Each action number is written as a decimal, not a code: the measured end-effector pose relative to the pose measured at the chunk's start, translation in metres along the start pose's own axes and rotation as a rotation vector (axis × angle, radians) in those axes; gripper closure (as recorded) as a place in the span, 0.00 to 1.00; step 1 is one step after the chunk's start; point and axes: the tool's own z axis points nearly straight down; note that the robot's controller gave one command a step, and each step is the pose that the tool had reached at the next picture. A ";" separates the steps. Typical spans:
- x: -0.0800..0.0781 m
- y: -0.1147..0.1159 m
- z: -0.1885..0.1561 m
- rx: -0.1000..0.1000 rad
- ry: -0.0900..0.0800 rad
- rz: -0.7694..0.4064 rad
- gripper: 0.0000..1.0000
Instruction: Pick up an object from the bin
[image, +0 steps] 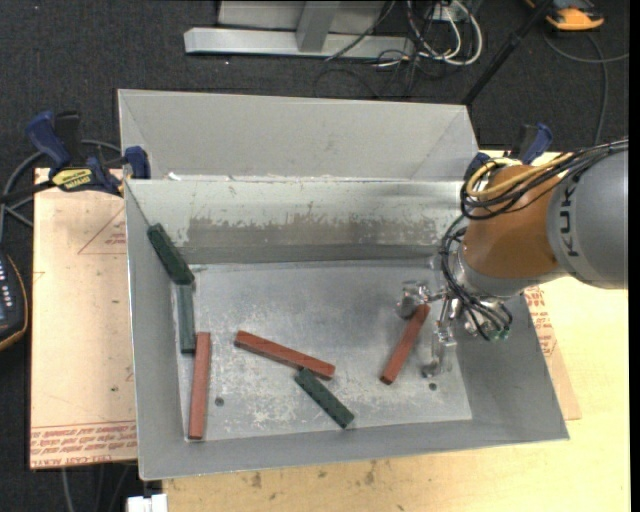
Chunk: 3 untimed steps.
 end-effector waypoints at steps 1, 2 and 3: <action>0.024 0.016 -0.101 0.004 -0.011 -0.232 0.00; -0.057 -0.015 0.000 0.001 -0.006 -0.380 0.00; -0.057 -0.016 -0.004 0.002 -0.008 -0.378 1.00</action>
Offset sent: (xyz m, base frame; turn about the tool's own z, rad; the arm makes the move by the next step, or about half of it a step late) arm -0.0279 0.0113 0.0983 -0.2330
